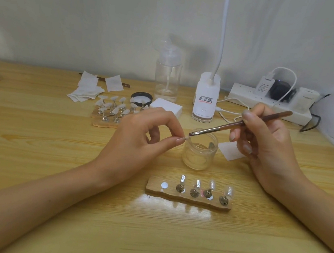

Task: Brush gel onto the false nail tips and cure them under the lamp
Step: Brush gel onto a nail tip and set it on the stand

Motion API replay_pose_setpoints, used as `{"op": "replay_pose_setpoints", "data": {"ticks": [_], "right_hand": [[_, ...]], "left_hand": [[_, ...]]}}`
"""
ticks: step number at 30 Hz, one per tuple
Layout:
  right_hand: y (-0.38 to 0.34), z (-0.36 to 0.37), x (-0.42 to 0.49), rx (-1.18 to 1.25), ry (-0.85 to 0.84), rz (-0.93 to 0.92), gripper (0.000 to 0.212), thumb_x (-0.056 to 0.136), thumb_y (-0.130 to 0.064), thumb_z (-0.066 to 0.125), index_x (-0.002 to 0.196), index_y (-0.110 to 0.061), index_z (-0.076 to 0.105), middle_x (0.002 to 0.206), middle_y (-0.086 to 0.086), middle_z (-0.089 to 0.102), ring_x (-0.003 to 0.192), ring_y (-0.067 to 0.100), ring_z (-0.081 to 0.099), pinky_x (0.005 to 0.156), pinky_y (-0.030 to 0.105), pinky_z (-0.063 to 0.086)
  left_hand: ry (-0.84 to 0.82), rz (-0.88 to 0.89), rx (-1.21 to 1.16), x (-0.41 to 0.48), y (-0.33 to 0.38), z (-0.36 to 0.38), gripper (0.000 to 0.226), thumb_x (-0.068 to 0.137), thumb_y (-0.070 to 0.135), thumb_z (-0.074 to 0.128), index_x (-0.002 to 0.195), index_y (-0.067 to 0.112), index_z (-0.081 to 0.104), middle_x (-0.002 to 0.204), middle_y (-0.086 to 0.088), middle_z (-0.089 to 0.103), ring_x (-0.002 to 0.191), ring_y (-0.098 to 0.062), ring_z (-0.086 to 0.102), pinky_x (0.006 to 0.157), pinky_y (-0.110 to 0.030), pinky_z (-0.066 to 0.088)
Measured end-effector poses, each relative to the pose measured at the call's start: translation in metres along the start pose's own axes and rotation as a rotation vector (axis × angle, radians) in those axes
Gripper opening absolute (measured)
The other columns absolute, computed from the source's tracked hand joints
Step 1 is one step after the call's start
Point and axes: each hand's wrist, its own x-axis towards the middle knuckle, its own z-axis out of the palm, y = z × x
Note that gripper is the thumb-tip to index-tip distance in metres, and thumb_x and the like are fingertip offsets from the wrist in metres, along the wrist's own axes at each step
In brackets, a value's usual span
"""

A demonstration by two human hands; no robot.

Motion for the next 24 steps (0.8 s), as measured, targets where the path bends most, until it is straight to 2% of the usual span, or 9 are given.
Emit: {"op": "replay_pose_setpoints", "data": {"ticks": [3, 11, 16, 20, 24], "right_hand": [[0.0006, 0.0016, -0.0008, -0.019, -0.039, -0.025, 0.025, 0.092, -0.024, 0.059, 0.076, -0.016, 0.043, 0.058, 0.004, 0.063, 0.039, 0.007, 0.038, 0.039, 0.015, 0.027], [0.0015, 0.0007, -0.0001, -0.061, 0.038, -0.008, 0.021, 0.085, -0.027, 0.059, 0.077, -0.015, 0.043, 0.056, 0.006, 0.061, 0.043, 0.015, 0.034, 0.039, 0.018, 0.025], [-0.0004, -0.0011, -0.0017, -0.030, 0.019, -0.052, 0.025, 0.092, -0.027, 0.061, 0.075, -0.018, 0.045, 0.059, 0.004, 0.062, 0.041, 0.008, 0.038, 0.040, 0.016, 0.028], [0.0010, 0.0009, -0.0023, -0.041, -0.030, -0.072, 0.023, 0.091, -0.025, 0.060, 0.076, -0.017, 0.045, 0.058, 0.005, 0.063, 0.039, 0.008, 0.038, 0.039, 0.014, 0.029], [0.0014, 0.0009, -0.0020, -0.062, 0.010, -0.064, 0.022, 0.087, -0.027, 0.059, 0.077, -0.014, 0.044, 0.056, 0.006, 0.062, 0.040, 0.010, 0.035, 0.039, 0.015, 0.028]], "left_hand": [[-0.004, -0.003, 0.002, 0.0002, -0.0007, -0.0002, 0.012, 0.087, 0.019, 0.077, 0.085, 0.029, 0.070, 0.087, 0.018, 0.064, 0.064, -0.008, 0.051, 0.061, -0.008, 0.038], [-0.007, 0.009, 0.003, 0.0001, -0.0003, -0.0004, 0.011, 0.088, 0.019, 0.077, 0.084, 0.027, 0.070, 0.088, 0.017, 0.065, 0.063, -0.008, 0.051, 0.061, -0.008, 0.038], [-0.009, 0.005, 0.000, 0.0001, 0.0001, -0.0003, 0.013, 0.088, 0.019, 0.077, 0.084, 0.029, 0.070, 0.088, 0.017, 0.066, 0.063, -0.010, 0.051, 0.061, -0.008, 0.039], [-0.009, -0.006, -0.006, -0.0001, 0.0003, -0.0001, 0.015, 0.088, 0.018, 0.077, 0.084, 0.030, 0.069, 0.087, 0.018, 0.065, 0.062, -0.008, 0.050, 0.061, -0.009, 0.039], [-0.013, -0.005, -0.005, -0.0001, 0.0006, -0.0002, 0.011, 0.088, 0.019, 0.077, 0.084, 0.027, 0.070, 0.087, 0.018, 0.065, 0.063, -0.007, 0.050, 0.060, -0.009, 0.038]]}}
